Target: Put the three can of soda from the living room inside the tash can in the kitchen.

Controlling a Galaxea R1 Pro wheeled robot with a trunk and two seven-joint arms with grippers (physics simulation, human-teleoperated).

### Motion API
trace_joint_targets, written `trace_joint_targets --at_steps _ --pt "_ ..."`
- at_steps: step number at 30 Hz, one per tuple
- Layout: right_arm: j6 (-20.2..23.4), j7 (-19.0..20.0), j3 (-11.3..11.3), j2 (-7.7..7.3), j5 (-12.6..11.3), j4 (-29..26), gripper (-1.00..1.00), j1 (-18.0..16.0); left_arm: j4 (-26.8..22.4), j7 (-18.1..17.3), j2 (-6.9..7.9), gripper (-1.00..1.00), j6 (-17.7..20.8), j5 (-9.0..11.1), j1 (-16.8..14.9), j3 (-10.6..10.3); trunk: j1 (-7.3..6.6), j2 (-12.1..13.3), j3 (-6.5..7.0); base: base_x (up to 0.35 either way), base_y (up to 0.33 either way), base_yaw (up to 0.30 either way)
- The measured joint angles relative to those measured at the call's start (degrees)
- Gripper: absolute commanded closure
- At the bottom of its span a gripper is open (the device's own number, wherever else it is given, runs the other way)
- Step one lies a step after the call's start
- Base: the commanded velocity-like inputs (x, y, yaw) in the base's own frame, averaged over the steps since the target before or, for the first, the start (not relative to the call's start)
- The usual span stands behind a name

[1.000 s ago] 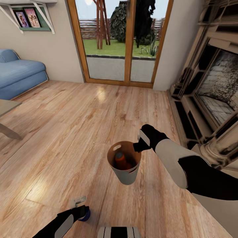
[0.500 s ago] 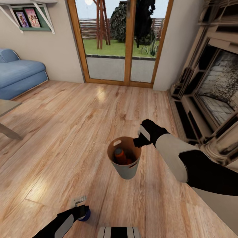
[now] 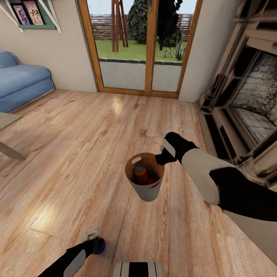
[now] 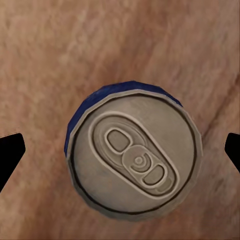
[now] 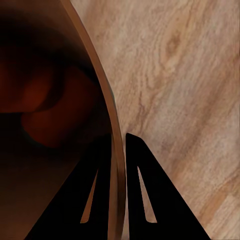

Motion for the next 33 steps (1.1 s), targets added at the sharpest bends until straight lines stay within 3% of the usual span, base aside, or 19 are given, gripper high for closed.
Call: trace_joint_targets --at_steps 4,21,33 --pt "0.0 0.0 0.1 0.17 0.1 0.1 1.0 -0.1 0.0 0.0 -0.13 -1.0 -0.1 0.0 0.0 0.0 0.1 -0.1 -0.89 0.0 0.0 0.0" --pt "0.0 0.0 0.4 0.39 0.1 3.1 1.0 -1.9 -0.1 0.0 -0.46 -1.0 -1.6 -0.1 -0.1 -0.1 0.09 -0.1 -0.89 0.0 0.0 0.0" --pt "0.0 0.0 0.3 0.39 0.1 3.3 1.0 -2.1 -0.1 0.0 -0.44 -1.0 -2.0 -0.1 -0.1 -0.1 0.21 -0.1 -1.77 0.0 0.0 0.0"
